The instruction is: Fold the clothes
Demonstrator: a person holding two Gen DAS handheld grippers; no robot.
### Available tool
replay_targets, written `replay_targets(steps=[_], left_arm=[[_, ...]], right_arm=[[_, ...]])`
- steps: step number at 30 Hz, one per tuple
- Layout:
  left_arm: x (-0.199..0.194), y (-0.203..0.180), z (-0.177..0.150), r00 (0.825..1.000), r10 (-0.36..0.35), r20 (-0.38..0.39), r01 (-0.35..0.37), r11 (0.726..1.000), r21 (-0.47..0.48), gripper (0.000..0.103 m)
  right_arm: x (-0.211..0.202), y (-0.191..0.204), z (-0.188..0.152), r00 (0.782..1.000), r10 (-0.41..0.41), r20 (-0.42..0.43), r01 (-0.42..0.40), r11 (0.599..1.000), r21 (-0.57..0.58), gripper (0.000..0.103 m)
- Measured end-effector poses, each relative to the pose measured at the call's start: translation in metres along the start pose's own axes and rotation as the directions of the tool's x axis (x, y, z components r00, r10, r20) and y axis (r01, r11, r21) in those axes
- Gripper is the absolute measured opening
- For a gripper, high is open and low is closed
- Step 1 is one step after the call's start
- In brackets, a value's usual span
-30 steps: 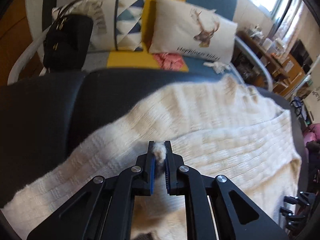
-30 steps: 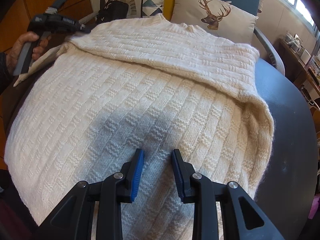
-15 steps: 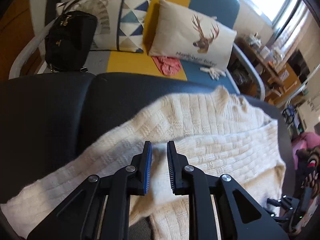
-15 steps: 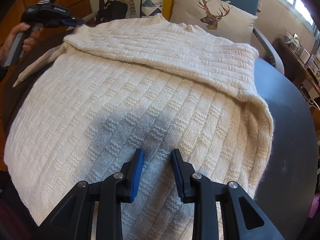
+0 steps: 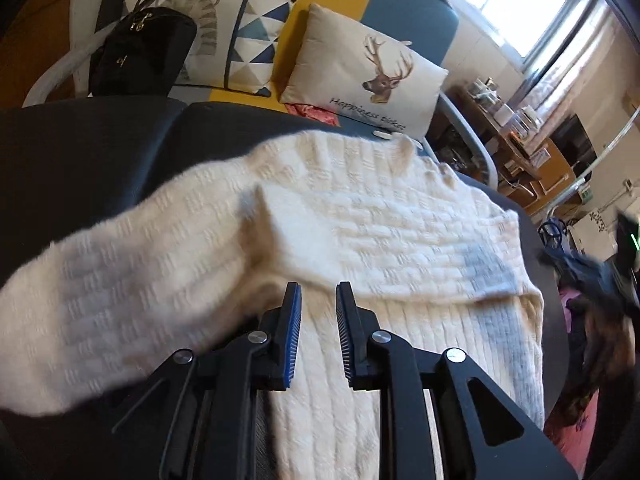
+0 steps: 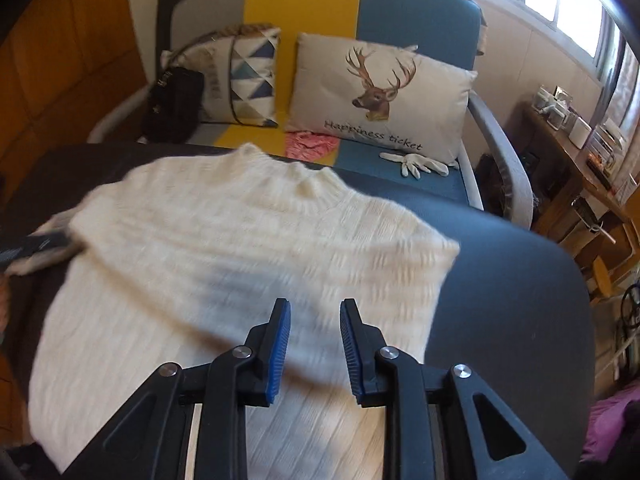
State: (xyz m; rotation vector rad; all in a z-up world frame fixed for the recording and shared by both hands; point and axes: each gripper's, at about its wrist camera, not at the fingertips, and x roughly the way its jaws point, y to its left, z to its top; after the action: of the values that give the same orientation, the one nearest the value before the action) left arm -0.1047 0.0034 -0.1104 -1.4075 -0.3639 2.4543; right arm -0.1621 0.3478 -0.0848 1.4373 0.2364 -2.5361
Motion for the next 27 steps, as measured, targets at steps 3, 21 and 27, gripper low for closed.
replay_targets(steps=[3, 21, 27], left_arm=[[-0.005, -0.010, -0.026, 1.000, -0.017, -0.008, 0.017, 1.000, 0.014, 0.022], [-0.020, -0.034, -0.125, 1.000, -0.008, -0.028, 0.008, 1.000, -0.017, 0.025], [-0.021, -0.039, -0.131, 1.000, 0.013, -0.016, -0.013, 1.000, 0.009, 0.029]], right_arm=[[0.046, -0.006, 0.020, 0.994, -0.044, -0.105, 0.045, 0.999, 0.000, 0.023], [0.063, -0.048, 0.028, 0.989, -0.037, -0.141, 0.050, 0.995, 0.083, 0.031], [0.089, -0.042, 0.027, 0.977, -0.066, -0.203, 0.071, 0.997, 0.017, 0.014]])
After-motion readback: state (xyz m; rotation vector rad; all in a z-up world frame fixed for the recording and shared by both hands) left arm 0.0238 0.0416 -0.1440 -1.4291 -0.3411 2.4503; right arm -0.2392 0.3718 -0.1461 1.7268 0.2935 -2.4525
